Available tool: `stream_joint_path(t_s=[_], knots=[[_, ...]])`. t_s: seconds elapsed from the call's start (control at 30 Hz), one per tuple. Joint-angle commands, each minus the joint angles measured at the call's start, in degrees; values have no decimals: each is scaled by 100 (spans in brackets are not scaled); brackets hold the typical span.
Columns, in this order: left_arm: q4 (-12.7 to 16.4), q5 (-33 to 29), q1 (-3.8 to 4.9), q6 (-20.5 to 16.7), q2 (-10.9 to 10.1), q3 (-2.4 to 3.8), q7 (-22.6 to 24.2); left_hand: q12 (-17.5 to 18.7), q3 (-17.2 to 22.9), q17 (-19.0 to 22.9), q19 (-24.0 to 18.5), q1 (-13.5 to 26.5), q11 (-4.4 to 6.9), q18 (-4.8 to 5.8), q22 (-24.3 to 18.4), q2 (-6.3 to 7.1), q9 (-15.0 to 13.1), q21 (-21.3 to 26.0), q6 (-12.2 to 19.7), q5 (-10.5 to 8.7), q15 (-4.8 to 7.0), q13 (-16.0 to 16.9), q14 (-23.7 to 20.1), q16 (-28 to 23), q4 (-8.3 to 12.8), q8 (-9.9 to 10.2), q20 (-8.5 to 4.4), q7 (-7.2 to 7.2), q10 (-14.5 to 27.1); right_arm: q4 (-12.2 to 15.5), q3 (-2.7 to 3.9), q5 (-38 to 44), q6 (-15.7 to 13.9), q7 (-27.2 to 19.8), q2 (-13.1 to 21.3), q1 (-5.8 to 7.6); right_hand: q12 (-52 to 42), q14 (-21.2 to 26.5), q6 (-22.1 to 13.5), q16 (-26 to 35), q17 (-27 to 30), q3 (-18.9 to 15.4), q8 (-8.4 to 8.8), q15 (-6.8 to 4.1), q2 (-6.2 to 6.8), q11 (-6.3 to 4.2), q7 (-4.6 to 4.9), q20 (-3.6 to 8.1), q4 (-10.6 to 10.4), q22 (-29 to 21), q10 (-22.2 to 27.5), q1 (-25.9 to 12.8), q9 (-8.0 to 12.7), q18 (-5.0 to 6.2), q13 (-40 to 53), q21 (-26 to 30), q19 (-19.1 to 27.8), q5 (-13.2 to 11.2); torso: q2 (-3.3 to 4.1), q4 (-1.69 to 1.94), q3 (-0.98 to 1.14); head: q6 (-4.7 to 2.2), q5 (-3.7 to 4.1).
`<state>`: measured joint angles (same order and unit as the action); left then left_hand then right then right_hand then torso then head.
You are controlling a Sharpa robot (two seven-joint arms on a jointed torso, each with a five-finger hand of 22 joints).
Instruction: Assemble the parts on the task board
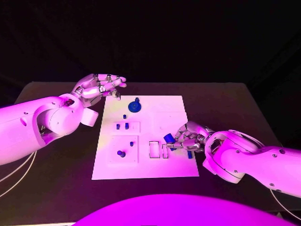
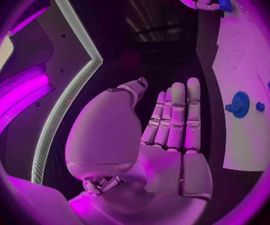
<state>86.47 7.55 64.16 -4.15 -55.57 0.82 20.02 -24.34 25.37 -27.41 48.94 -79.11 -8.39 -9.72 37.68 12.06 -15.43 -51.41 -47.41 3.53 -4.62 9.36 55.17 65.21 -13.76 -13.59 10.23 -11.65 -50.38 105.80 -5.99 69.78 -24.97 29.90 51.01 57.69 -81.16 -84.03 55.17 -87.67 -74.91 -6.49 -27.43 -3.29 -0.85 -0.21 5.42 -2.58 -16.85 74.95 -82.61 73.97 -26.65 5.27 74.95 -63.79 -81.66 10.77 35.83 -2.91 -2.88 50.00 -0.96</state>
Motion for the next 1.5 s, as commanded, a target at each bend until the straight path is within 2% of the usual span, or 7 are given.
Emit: stream_joint_path(t_s=[0.03, 0.37, 1.23, 1.3, 1.37, 1.4, 1.5], knots=[[-5, -38, 0, 125, 25, 0, 13, -39, -34, 6, 40, 11, -1, -82, -6, -29, 7, 41, 34, 13, -3, 10, -45, 25, -1, -3, 16, 0, 60, -27, -3, -383, 263, -239, -124, 12, 29, -444, 171, -10, -708, -85, -94, -53, 24, -5, -152, 9, 0, 111, 7, -153, 20, -31, 330, 41, 6, 2, -5, -12, 7, 0, -57], [-17, 9, -1, 148, 60, -3, -32, -43, -39, 6, 45, -13, -1, -82, -10, -37, 7, 46, 36, 18, -2, 11, -46, 26, 2, -3, 16, 1, 64, -274, -8, -489, 621, -216, -584, -3, -68, -446, 254, -12, -721, -200, -190, -72, -60, -33, -189, 21, 3, 132, -96, -380, 3, -31, 485, 48, 6, 6, 2, 0, 5, 0, -96], [-2, 31, -1, 148, 46, -3, -64, -47, -49, 7, 53, -46, 1, -82, -16, -48, 9, 54, 37, 21, -1, 13, -47, 27, 3, -5, 15, 3, 72, -620, -14, -160, 542, -35, -874, -39, -75, -450, 246, -15, -739, -356, -281, -91, -52, -51, -209, 41, -4, 161, -121, -621, -17, -35, 527, 40, -4, 4, 3, -5, 16, 0, -123], [0, 31, -1, 146, 45, -3, -66, -47, -49, 7, 53, -46, 1, -82, -16, -48, 9, 54, 37, 21, -1, 13, -47, 27, 3, -5, 15, 3, 72, -630, -14, -100, 509, -14, -879, -39, -53, -445, 227, -6, -717, -418, -330, -92, 46, -49, -209, 43, -12, 161, -114, -874, -25, -32, 525, 71, 2, 13, 5, -3, 15, 0, -118], [4, 33, -1, 141, 43, -3, -59, -51, -47, 8, 56, -63, 1, -82, -18, -67, 8, 58, 31, 27, 0, 14, -48, 27, 0, -9, 14, 4, 74, -637, -14, -70, 495, -4, -880, -39, -26, -444, 198, -1, -713, -90, -406, -94, 449, -48, -214, 42, -19, 172, -110, -1254, -33, -30, 532, 103, 3, 55, 5, 0, 14, 0, -115], [6, 33, -1, 140, 41, -3, -56, -51, -47, 8, 56, -63, 1, -82, -18, -67, 8, 58, 31, 27, 0, 14, -48, 27, 0, -9, 14, 4, 74, -639, -14, -49, 484, 2, -880, -39, -11, -443, 185, 2, -709, 36, -425, -91, 563, -48, -214, 46, -11, 172, -105, -1342, -32, -26, 528, 121, 5, 50, 3, -1, 11, 0, -111], [6, 35, 0, 135, 37, -3, -57, -53, -59, 9, 59, -69, 0, -82, -21, -60, 9, 62, 33, 29, -1, 15, -49, 27, -2, -8, 14, 2, 77, -634, -14, -13, 480, 6, -881, -39, 17, -440, 162, 8, -696, 171, -450, -90, 662, -49, -206, 43, -24, 171, -93, -1528, -27, -24, 517, 151, 8, 60, -1, -1, 6, 0, -101]])
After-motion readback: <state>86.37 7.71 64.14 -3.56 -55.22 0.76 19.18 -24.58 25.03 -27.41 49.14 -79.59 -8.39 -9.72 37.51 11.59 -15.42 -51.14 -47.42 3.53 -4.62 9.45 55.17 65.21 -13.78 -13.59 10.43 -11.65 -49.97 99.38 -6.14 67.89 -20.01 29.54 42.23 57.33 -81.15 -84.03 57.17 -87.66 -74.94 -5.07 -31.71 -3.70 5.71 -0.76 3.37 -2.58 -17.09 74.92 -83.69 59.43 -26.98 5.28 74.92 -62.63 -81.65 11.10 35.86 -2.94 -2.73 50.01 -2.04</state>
